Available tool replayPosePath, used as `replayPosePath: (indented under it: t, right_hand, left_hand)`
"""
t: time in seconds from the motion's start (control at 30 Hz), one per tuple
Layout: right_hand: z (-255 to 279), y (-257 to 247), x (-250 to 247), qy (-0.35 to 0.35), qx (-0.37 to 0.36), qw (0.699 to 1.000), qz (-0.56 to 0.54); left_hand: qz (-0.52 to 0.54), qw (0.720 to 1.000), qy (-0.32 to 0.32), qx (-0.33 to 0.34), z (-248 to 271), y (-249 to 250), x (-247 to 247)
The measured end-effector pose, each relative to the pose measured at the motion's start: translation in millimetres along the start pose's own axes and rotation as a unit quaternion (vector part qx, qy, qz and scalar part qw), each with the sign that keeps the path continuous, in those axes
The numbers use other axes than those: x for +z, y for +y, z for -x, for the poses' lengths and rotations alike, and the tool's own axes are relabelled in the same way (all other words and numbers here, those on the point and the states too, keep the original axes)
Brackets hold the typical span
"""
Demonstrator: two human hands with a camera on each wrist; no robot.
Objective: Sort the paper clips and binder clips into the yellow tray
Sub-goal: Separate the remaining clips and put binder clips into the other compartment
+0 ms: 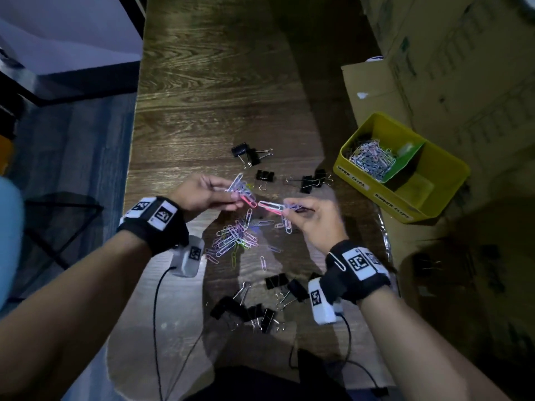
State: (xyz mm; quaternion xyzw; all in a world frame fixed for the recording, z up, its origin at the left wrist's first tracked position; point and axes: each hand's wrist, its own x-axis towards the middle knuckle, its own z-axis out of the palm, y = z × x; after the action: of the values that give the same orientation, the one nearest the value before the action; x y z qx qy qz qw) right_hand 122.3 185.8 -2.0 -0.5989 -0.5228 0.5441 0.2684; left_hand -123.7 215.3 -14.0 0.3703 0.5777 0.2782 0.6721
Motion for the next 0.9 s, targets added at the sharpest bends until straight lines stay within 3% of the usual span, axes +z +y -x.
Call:
replayPosePath:
  t: [0.1,0.33,0.43,0.57,0.67,0.73,0.9]
  right_hand:
    - [0.5,-18.4,-32.3,0.05,-0.029,0.992,-0.109]
    - [-14.6,-45.4,-112.2,0.189,-0.101,0.96,-0.182]
    - [-31.4,-40.9,-140.5,0.232,-0.088,0.956,-0.159]
    - [-66.5,-24.1,-160.2,0.281,-0.032,0.953,-0.105]
    - [-90.0,-15.0,-162.7,0.277,0.032,0.958,-0.061]
    - [-99.5,-11.4,-161.9,0.263,0.047,0.963,-0.023]
    - [-104.9,-9.3,-157.6,0.167,0.066,0.982,0.053]
  left_hand:
    - [0.044,0.997,-0.038,0.048,-15.3,36.2,30.3]
    - [0.123,0.984,-0.099,0.078,-71.8,104.8,122.9]
    - [0.067,0.993,-0.066,0.068,-98.4,115.1,162.4]
    - [-0.111,0.991,-0.036,0.06,-125.9,115.6,202.1]
    - [-0.236,0.971,-0.031,0.036,-136.1,111.4,215.1]
    - [-0.258,0.965,-0.014,0.035,-139.2,106.5,215.7]
    - [-0.087,0.994,0.006,0.061,-117.2,104.8,194.5]
